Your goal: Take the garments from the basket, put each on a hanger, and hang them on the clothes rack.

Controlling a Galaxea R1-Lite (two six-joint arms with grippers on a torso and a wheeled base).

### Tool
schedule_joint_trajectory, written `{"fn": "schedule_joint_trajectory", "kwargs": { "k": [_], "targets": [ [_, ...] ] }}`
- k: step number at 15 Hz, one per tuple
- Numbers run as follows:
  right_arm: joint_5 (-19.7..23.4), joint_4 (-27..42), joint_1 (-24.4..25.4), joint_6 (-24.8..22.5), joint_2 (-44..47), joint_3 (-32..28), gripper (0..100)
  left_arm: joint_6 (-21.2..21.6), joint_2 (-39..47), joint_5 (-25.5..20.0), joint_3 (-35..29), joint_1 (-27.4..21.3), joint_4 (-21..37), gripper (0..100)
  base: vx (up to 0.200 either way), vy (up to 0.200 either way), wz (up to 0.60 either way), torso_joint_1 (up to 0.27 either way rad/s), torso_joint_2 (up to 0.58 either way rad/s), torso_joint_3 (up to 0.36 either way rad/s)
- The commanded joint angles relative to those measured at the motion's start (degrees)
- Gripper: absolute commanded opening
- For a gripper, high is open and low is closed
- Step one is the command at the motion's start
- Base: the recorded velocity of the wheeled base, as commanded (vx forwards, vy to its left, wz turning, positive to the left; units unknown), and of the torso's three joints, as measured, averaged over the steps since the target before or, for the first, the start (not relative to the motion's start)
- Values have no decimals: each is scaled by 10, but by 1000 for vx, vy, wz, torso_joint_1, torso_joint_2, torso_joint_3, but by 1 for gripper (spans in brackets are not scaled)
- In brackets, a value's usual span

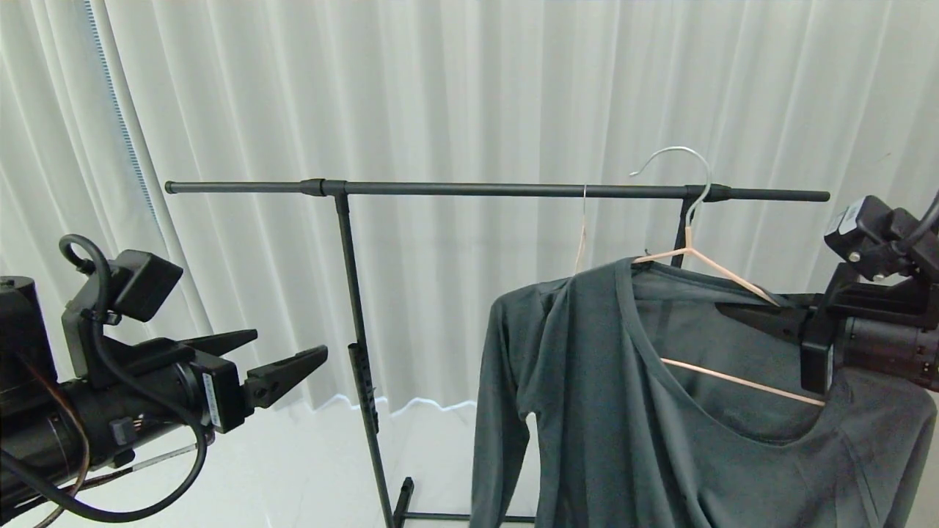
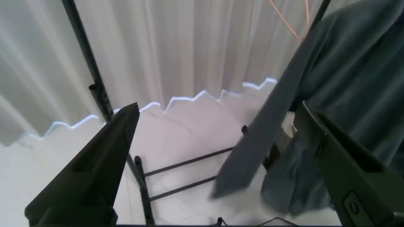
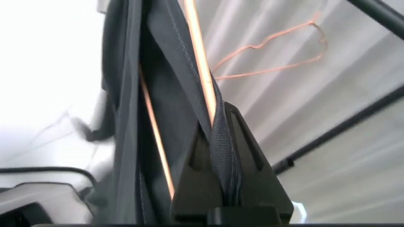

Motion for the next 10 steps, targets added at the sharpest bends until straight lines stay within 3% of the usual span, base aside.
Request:
{"fn": "schedule_joint_trajectory", "kwargs": {
  "k": [1,6,8,10],
  "targets": [
    [-10,7,-23,-1,-3,0,0,0,2,4,4,-4,0,100,0,0,0,0,0,0],
    [-26,64,-108,5,-25,0,0,8,15,65,7,-3,0,100,0,0,0,0,0,0],
    [-38,101,-143,5,-41,0,0,50,36,106,10,0,0,100,0,0,0,0,0,0],
    [-43,127,-182,5,-54,1,0,66,46,125,11,0,0,100,0,0,0,0,0,0]
  ]
}}
